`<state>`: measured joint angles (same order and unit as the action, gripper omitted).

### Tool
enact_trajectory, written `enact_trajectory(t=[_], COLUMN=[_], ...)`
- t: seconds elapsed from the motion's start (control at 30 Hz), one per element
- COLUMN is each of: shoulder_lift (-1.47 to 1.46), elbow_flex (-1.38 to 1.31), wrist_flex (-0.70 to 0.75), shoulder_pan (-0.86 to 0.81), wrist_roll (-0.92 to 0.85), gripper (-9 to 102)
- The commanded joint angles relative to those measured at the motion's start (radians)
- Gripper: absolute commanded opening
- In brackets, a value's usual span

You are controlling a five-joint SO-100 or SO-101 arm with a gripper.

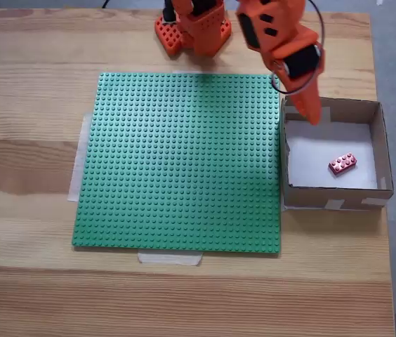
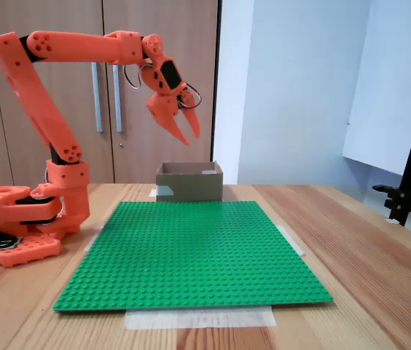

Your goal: Pick the red lego block and put it in the box.

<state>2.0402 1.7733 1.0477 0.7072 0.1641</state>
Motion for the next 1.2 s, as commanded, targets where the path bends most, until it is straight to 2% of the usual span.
enact_trajectory(t=[0.0, 0.6, 1.17], shoulder_lift=[0.094, 0.463, 0.767], elbow_flex=[0.021, 0.399, 0.752], wrist_flex=[-0.035, -0.242, -0.324], shoulder_pan=[-0.044, -0.295, -0.457], wrist_roll=[-0.012, -0.055, -0.13], gripper=[14, 5, 0])
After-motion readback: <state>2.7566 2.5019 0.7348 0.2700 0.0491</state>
